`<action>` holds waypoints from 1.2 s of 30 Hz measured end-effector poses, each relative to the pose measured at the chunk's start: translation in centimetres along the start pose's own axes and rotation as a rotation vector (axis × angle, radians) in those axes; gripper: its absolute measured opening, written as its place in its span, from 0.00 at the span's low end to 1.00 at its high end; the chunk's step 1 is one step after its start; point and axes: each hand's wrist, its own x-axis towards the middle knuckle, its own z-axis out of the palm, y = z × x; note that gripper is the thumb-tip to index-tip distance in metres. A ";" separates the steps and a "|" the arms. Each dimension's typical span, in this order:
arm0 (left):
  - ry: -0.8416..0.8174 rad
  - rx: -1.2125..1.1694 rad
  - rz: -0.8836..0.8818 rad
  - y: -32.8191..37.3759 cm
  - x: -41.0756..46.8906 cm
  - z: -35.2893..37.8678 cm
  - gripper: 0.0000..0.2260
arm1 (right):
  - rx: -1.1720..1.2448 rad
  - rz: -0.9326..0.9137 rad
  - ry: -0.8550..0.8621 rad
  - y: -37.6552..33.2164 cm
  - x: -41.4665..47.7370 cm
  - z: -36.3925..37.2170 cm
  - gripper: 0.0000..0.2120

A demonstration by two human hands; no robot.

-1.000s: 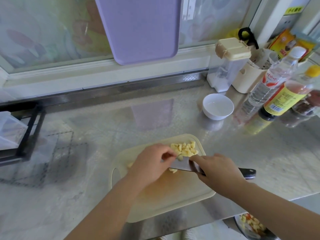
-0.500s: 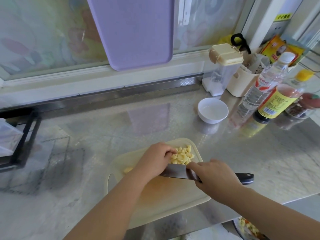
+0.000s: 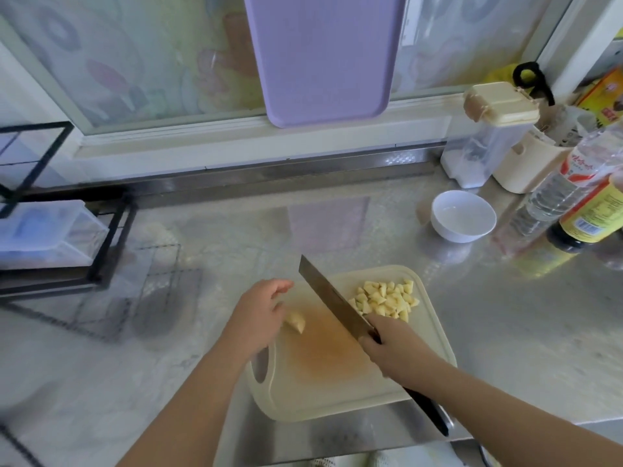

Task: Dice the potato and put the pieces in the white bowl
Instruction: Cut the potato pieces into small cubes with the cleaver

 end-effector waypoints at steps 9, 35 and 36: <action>-0.104 0.289 0.100 -2.3 -0.3 2.6 0.16 | -0.014 0.023 0.064 0.1 -0.1 3.5 0.06; -0.021 -0.241 -0.131 -0.6 -2.3 5.9 0.11 | -0.236 0.029 0.117 -1.6 -2.2 1.5 0.09; -0.016 -0.244 -0.138 -0.6 -2.3 6.0 0.10 | -0.263 0.014 0.099 -1.8 -2.5 1.5 0.08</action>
